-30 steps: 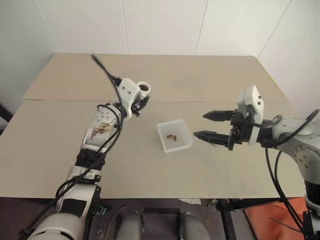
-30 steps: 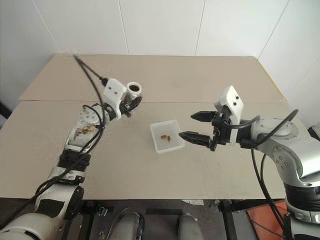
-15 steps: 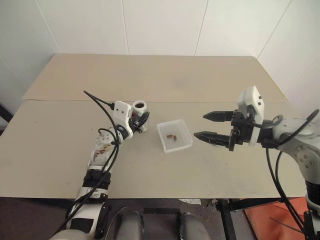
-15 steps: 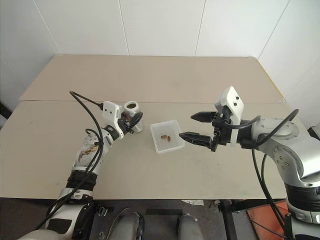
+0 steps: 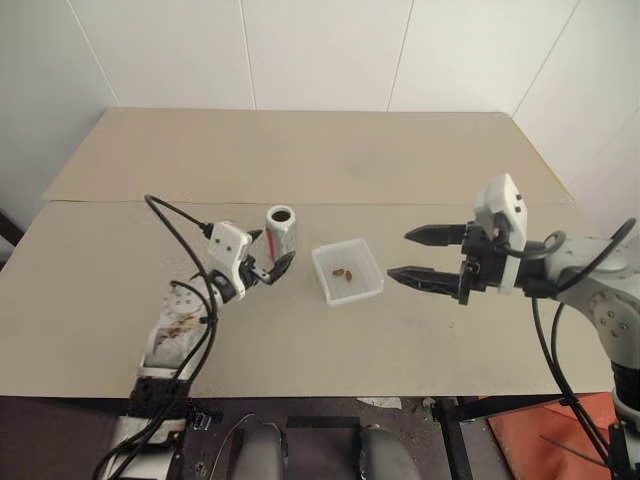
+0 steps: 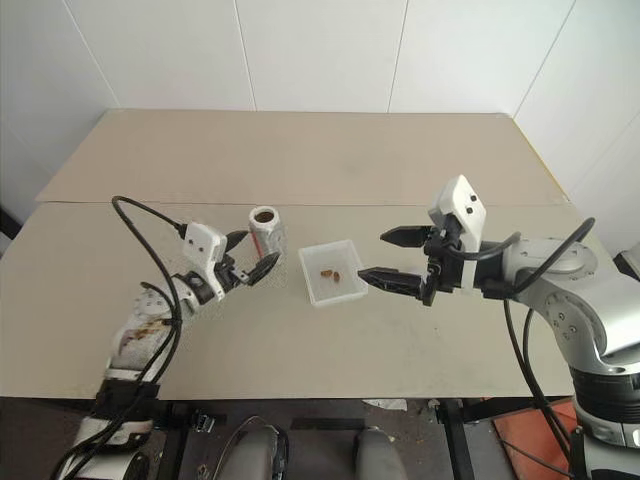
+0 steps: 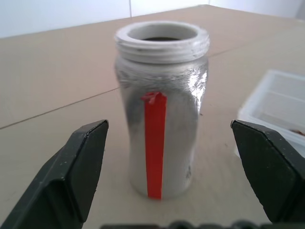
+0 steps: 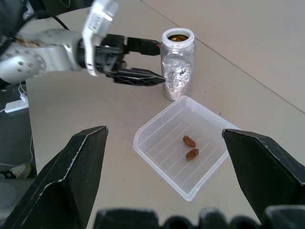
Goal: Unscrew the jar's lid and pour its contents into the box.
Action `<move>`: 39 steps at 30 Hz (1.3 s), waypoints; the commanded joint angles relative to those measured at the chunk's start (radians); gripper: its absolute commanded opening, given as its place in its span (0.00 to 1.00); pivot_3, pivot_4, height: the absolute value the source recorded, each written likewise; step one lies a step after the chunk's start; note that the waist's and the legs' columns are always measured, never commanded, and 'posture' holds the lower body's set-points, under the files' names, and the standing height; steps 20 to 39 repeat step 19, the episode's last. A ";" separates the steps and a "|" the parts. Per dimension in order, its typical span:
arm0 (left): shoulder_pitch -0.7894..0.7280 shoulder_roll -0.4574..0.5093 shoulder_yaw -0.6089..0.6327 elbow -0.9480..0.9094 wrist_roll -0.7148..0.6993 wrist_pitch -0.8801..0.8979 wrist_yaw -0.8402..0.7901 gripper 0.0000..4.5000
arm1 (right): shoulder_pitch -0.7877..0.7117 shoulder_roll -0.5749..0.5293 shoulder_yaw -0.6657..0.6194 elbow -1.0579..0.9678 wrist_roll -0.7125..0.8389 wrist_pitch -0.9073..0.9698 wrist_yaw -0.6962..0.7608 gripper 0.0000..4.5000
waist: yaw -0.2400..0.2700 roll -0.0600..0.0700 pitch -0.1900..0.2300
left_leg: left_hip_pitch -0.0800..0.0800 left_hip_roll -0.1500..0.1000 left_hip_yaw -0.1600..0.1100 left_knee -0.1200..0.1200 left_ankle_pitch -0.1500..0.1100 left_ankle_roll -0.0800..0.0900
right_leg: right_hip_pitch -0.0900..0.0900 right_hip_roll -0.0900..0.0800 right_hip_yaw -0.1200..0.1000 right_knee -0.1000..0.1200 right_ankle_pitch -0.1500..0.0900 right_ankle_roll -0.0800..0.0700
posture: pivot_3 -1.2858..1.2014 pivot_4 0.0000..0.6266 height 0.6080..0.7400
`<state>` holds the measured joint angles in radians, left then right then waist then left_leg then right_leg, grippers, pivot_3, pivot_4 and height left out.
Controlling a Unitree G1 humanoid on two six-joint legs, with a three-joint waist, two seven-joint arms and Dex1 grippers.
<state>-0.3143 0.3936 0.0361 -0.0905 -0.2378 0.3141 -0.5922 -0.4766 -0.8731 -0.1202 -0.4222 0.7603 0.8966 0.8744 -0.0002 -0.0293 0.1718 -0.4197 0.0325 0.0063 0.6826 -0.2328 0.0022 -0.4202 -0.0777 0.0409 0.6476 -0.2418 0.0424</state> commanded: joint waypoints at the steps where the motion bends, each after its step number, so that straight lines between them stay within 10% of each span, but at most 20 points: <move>1: 0.078 0.073 0.052 -0.200 -0.070 0.087 -0.040 1.00 | 0.026 -0.026 -0.042 -0.024 -0.005 -0.019 0.000 1.00 | -0.002 0.000 0.000 | 0.000 0.000 0.000 0.000 0.000 0.000 | 0.000 0.000 0.000 0.000 0.000 0.000 | 0.52 0.24 1.00; 14: 0.389 0.510 0.612 -0.395 -0.555 0.116 -0.640 1.00 | 0.144 -0.072 -0.094 -0.032 -0.031 -0.097 0.056 1.00 | -0.014 0.000 0.000 | 0.015 0.002 0.004 -0.005 0.000 0.000 | 0.012 0.001 0.000 -0.002 -0.002 -0.002 | 0.52 0.24 1.00; 39: 0.370 0.545 0.596 -0.348 -0.531 0.088 -0.653 1.00 | 0.138 -0.067 -0.100 -0.025 -0.037 -0.110 0.065 1.00 | -0.011 0.000 0.000 | 0.017 0.002 0.004 -0.006 0.000 0.000 | 0.014 0.001 0.000 -0.003 -0.003 -0.002 | 0.52 0.24 1.00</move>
